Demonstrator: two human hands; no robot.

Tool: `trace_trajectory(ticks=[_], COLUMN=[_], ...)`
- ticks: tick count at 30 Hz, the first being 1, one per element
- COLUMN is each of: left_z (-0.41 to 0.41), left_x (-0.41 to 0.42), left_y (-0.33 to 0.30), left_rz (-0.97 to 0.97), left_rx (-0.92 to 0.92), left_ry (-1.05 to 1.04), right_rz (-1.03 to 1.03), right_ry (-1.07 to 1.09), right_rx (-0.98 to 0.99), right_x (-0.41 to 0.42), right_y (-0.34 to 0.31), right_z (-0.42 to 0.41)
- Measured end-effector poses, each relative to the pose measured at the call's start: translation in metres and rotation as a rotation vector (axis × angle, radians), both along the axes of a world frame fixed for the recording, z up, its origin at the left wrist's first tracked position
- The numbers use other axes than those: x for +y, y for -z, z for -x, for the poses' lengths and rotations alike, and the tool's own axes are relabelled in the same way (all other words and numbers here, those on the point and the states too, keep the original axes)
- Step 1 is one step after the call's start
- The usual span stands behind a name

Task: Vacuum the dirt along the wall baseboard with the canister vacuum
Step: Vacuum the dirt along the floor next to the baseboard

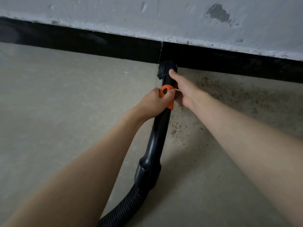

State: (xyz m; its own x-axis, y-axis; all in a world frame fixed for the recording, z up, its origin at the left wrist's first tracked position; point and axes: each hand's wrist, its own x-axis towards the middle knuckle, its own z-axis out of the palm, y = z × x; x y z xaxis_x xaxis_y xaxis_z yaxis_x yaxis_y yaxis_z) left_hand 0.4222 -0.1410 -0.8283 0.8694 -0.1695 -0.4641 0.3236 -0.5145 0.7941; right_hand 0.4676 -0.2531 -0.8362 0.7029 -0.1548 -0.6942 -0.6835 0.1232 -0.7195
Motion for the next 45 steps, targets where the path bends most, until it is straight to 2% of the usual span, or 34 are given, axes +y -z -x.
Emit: trace_trajectory(ticks=[3,7,11,14,16,21,24,26,29,30,32,35,40,45], left_z=[0.005,0.016,0.026,0.031,0.032,0.033,0.031,0.029,0.026,0.025,0.02,0.014,0.019,0.017], left_x=[0.004,0.013,0.018,0.02,0.021,0.032,0.04,0.044,0.049,0.051,0.056,0.06,0.059,0.069], left_y=[-0.005,-0.013,-0.029,-0.051,-0.071,-0.131,-0.165,-0.187,-0.212,-0.217,-0.222,-0.219,-0.205,-0.209], left_rz=[0.007,0.001,0.007,0.028,0.059,0.133,0.192,0.241,0.315,0.313,0.34,0.557,0.722,0.817], left_rx=[0.001,0.026,0.019,-0.053,-0.105,-0.221,-0.24,-0.232,-0.207,-0.213,-0.217,-0.152,-0.099,-0.1], left_ry=[-0.017,-0.045,-0.095,-0.138,-0.159,-0.21,-0.227,-0.25,-0.362,-0.393,-0.454,-0.533,-0.551,-0.628], right_rz=[-0.01,0.059,-0.132,-0.264,-0.298,-0.2,-0.028,0.014,0.155,0.187,0.12,0.073,0.041,0.122], right_ry=[0.0,-0.142,-0.242,-0.365,-0.44,-0.581,-0.515,-0.465,-0.463,-0.477,-0.534,-0.637,-0.543,-0.619], right_rx=[-0.001,0.041,0.1,0.075,0.004,-0.256,-0.447,-0.558,-0.623,-0.628,-0.614,-0.54,-0.412,-0.409], right_x=[0.001,0.006,0.015,0.024,0.028,0.051,0.073,0.084,0.089,0.087,0.079,0.062,0.041,0.036], right_y=[0.001,0.002,-0.01,-0.025,-0.039,-0.081,-0.099,-0.112,-0.13,-0.135,-0.145,-0.159,-0.159,-0.154], right_z=[0.019,0.069,0.126,0.161,0.175,0.187,0.184,0.177,0.166,0.162,0.154,0.145,0.158,0.166])
